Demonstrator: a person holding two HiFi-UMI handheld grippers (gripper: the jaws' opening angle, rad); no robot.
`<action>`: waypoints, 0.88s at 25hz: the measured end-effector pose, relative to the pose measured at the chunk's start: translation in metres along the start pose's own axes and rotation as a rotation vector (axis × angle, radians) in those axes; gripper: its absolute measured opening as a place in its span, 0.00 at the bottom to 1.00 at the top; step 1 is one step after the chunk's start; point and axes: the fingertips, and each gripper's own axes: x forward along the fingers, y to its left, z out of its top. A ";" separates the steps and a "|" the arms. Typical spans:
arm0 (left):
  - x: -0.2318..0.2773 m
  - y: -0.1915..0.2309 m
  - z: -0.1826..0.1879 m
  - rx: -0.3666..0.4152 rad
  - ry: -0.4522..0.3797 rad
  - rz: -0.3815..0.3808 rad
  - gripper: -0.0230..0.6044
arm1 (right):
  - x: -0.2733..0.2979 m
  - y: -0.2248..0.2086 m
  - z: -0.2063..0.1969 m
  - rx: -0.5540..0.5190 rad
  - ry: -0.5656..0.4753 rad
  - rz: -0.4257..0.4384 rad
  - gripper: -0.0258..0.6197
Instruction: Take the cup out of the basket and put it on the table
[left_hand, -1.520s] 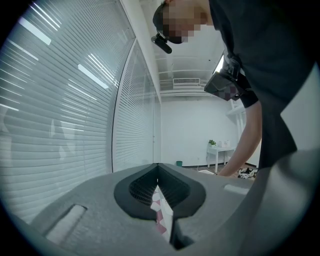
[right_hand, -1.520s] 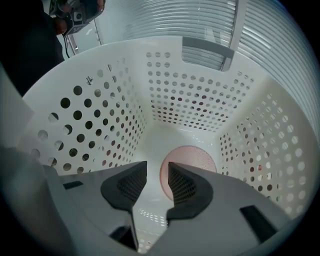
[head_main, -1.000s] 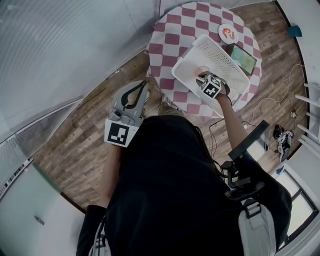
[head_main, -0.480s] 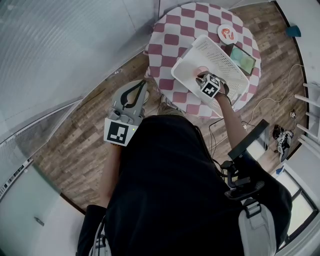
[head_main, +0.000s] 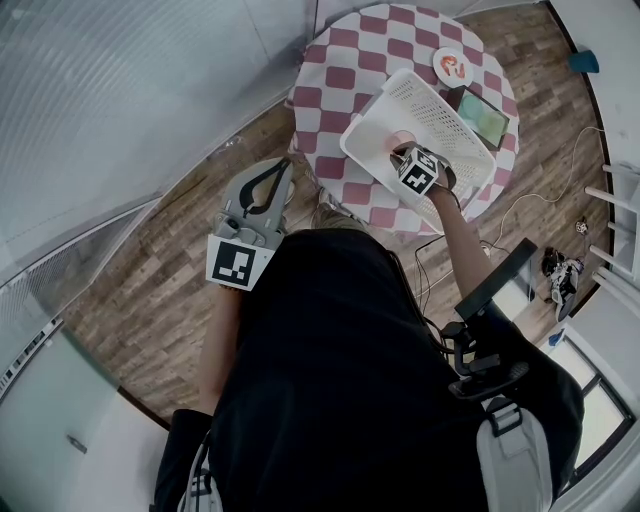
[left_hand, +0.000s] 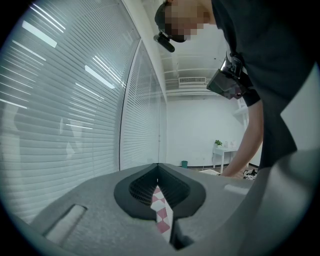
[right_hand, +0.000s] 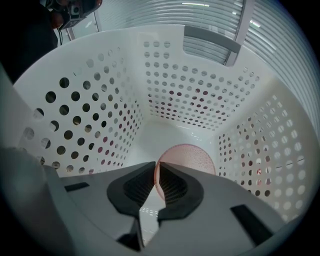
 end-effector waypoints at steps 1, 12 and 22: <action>0.000 0.000 0.000 0.000 -0.001 0.000 0.04 | 0.000 0.000 0.000 -0.003 0.001 -0.001 0.09; 0.001 0.002 0.000 0.006 -0.003 0.001 0.05 | -0.002 -0.001 -0.001 0.003 0.016 0.003 0.09; 0.005 0.003 0.002 -0.003 0.000 -0.014 0.05 | -0.004 -0.005 0.003 0.026 0.017 0.005 0.09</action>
